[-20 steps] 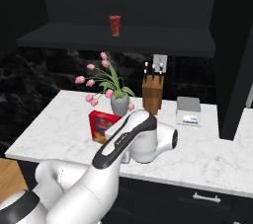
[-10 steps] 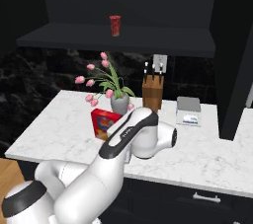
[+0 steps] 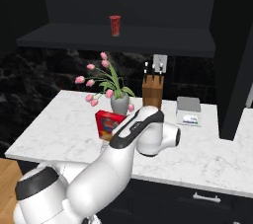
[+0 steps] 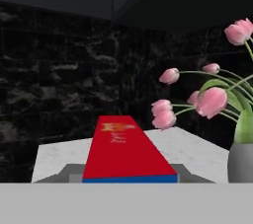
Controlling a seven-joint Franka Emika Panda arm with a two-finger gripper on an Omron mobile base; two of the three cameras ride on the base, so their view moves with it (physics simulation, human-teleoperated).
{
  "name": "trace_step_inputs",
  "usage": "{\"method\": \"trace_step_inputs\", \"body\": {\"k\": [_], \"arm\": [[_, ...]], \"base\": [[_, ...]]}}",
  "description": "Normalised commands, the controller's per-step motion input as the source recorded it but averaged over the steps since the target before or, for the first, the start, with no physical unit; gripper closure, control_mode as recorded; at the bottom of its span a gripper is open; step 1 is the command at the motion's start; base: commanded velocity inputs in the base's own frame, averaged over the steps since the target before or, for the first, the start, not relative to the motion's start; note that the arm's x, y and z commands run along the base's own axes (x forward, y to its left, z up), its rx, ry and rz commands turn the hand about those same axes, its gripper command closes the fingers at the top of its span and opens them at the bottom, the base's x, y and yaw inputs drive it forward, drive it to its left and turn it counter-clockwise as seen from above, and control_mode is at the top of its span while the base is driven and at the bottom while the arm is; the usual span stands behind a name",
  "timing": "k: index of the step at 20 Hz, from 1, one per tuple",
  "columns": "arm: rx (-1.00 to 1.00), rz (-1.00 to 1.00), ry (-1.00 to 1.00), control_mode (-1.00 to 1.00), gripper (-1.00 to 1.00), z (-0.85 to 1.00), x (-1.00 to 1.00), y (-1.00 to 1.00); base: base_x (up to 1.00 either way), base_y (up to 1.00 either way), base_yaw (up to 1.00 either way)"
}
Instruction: Pick the boxed food and place it on the digital scale for weighing, and close the cabinet.
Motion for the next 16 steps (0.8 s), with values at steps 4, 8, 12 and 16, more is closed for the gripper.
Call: {"method": "trace_step_inputs", "body": {"k": [4, 8, 12, 16], "arm": [[0.0, 0.04, 0.0, -1.0, 1.0, -0.14, 0.05, -0.15], [0.0, 0.02, 0.0, -1.0, 1.0, -0.12, 0.17, -0.01], [0.01, 0.04, -0.02, -1.0, 1.0, -0.07, 0.16, 0.0], [0.06, 0.02, 0.0, -1.0, 1.0, -0.09, 0.22, 0.0]], "base": [[0.0, 0.0, 0.0], [0.0, 0.0, 0.0], [0.0, 0.0, 0.0], [0.0, 0.0, 0.0]]}}
